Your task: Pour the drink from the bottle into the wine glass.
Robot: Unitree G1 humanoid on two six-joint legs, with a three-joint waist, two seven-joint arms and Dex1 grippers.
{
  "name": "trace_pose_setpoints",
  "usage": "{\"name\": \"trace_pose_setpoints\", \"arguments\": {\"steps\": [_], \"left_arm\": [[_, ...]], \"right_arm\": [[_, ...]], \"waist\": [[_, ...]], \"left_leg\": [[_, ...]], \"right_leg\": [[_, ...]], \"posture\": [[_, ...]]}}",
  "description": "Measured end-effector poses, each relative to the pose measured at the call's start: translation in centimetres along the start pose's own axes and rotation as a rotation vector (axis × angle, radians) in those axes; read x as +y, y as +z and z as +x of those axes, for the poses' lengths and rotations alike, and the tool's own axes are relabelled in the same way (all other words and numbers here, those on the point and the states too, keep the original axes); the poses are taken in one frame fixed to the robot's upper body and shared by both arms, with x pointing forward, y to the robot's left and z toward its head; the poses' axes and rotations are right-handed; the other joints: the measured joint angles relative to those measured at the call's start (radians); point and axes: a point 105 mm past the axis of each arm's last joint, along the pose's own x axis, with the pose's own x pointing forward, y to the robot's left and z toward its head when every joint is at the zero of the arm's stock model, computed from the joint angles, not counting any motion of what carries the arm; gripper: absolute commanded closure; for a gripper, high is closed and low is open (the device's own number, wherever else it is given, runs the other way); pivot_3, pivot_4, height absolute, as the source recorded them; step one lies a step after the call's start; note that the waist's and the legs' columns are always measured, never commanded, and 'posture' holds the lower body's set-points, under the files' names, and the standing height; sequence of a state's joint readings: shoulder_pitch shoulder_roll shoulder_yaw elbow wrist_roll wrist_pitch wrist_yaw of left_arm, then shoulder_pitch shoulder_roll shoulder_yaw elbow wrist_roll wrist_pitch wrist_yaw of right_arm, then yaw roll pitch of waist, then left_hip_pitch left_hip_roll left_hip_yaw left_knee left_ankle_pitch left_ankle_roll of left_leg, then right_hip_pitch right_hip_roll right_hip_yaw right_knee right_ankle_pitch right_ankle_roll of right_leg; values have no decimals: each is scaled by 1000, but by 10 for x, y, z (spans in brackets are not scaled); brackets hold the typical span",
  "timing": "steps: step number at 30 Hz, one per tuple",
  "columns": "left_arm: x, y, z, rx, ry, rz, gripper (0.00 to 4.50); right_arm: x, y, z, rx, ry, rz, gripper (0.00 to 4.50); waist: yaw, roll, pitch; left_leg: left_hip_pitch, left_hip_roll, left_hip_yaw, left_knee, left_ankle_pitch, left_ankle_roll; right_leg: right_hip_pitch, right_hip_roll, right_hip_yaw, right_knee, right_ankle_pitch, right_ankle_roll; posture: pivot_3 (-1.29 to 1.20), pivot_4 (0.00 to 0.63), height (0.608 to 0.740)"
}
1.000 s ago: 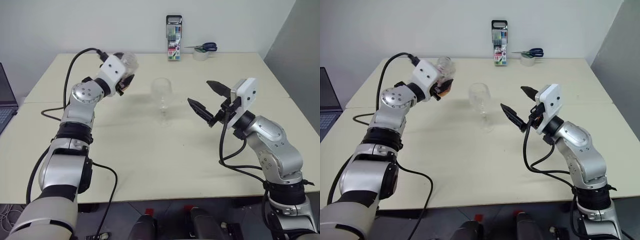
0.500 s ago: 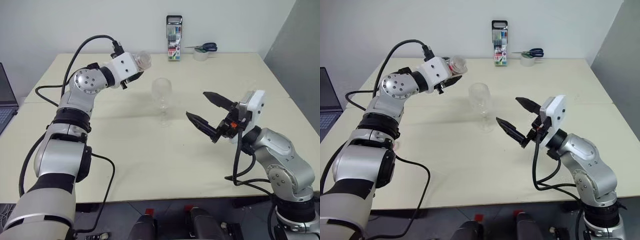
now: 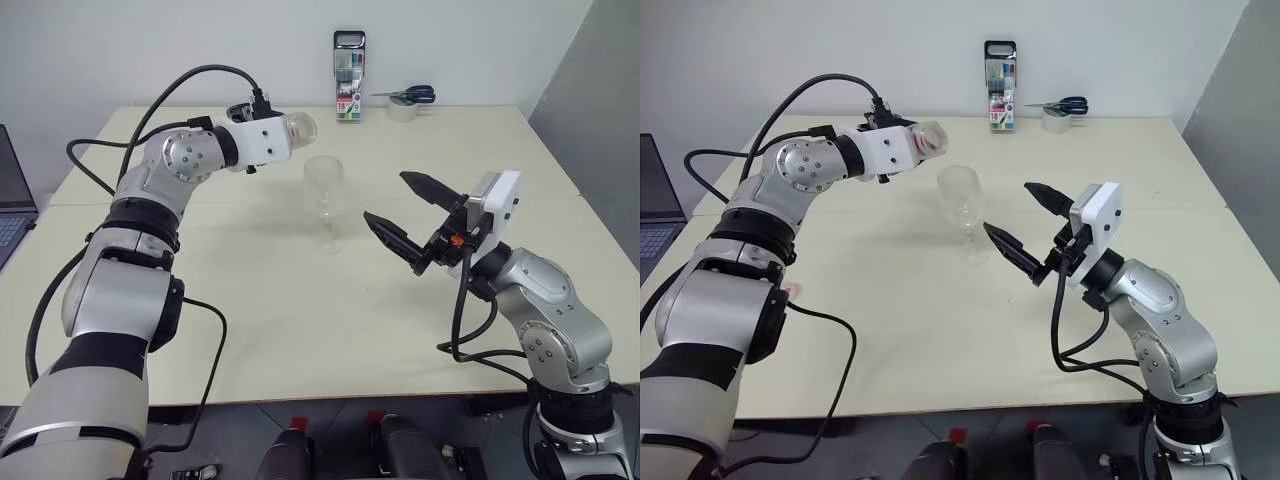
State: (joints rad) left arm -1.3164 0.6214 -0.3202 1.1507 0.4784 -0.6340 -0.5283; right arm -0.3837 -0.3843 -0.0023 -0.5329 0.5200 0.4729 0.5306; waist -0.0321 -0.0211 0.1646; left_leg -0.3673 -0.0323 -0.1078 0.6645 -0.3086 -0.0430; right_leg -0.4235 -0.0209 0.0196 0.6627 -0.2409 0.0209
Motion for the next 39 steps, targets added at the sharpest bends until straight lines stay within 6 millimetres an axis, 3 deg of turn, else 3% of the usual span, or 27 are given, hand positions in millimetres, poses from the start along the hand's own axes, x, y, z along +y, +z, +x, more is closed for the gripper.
{"name": "trace_pose_setpoints", "arguments": {"steps": [8,29,39], "left_arm": [[17,9,2,-6,47,112,2670],[10,8,3,7,21,295,2670],[20,9,2,22,49,359,2670]], "right_arm": [[-2,0,0,1,-19,-5,0],[-6,2,3,-4,-37,-13,0],[-7,1,3,-5,-41,-18,0]], "waist": [[0,0,0],[0,0,0],[0,0,0]], "left_leg": [[0,-4,-1,0,0,0],[0,-5,-1,0,0,0],[0,-5,-1,0,0,0]], "right_leg": [[0,-1,0,0,0,0],[0,-1,0,1,0,0],[0,-1,0,1,0,0]], "posture": [[0,150,740],[0,150,740],[0,150,740]]}}
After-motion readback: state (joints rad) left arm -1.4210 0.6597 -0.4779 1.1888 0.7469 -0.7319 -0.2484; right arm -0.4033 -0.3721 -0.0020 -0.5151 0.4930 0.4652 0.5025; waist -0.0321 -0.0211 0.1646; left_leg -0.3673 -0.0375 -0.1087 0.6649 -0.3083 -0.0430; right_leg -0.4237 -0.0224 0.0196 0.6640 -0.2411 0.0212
